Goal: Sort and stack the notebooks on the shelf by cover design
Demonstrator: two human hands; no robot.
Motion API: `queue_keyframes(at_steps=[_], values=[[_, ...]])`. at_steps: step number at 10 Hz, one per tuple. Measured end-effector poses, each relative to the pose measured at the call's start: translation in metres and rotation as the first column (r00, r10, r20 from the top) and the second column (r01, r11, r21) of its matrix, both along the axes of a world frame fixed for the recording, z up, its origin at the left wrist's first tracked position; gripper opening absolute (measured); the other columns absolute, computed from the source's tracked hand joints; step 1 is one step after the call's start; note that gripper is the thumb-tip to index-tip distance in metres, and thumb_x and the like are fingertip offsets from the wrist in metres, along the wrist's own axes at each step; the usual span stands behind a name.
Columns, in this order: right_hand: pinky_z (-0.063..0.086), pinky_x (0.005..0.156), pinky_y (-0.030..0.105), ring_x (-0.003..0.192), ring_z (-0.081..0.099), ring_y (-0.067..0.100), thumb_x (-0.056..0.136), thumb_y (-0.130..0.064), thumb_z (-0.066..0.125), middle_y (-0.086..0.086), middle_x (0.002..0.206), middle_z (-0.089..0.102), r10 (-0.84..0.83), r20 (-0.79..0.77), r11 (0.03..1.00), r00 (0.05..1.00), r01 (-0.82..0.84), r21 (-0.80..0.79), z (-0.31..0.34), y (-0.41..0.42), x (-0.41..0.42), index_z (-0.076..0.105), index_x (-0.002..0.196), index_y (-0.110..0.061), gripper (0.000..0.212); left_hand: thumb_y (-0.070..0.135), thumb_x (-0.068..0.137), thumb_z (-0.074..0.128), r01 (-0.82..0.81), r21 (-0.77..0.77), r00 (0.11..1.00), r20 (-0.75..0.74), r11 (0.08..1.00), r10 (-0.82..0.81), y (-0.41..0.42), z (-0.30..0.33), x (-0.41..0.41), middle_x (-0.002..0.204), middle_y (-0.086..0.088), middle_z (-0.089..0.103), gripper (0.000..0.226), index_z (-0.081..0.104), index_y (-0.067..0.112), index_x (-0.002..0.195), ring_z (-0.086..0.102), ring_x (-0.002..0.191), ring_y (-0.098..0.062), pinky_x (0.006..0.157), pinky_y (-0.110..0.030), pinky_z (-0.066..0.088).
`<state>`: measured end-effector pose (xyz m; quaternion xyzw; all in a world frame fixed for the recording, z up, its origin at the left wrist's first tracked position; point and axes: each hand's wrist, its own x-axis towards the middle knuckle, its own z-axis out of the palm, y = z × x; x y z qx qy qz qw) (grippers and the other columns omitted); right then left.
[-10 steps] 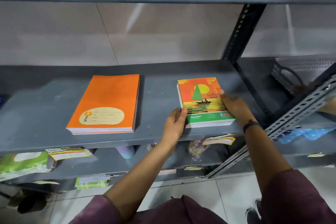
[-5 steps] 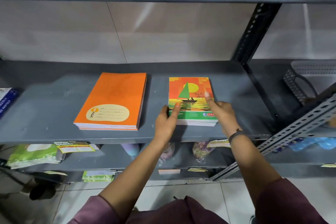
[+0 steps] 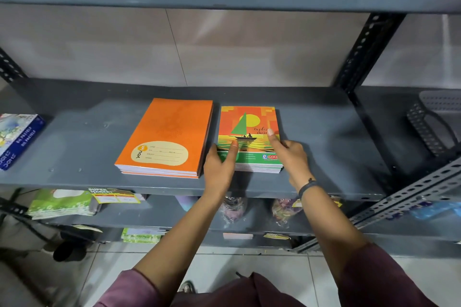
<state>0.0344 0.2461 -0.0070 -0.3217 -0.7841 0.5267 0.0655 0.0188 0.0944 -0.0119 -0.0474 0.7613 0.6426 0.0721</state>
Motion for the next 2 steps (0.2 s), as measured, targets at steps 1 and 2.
queue_keyframes(at_steps=[1,2], values=[[0.051,0.079,0.039,0.089,0.067,0.032,0.086,-0.060,0.051,0.023,0.101,0.072,0.005,0.012,0.999,1.000,-0.005,-0.032,0.0030,0.0036,0.0014,0.068,0.096,0.007,0.069,0.039,0.086,0.055,0.001,-0.035,0.997,-0.074,0.999,-0.003,-0.0007,0.0036,0.0020,0.109,0.006,0.057,0.041,0.052,0.014,0.119,0.054,0.100,-0.012,0.086,-0.022,0.037],[0.051,0.085,0.039,0.097,0.067,0.036,0.093,-0.045,0.051,0.020,0.101,0.073,-0.055,-0.033,0.988,0.998,0.059,0.140,0.0074,0.0024,0.0085,0.068,0.096,0.002,0.050,0.036,0.088,0.053,-0.056,-0.080,0.962,-0.272,0.995,0.032,-0.0042,0.0097,0.0112,0.110,0.016,0.049,0.044,0.049,0.014,0.126,0.047,0.103,-0.002,0.083,-0.010,0.036]])
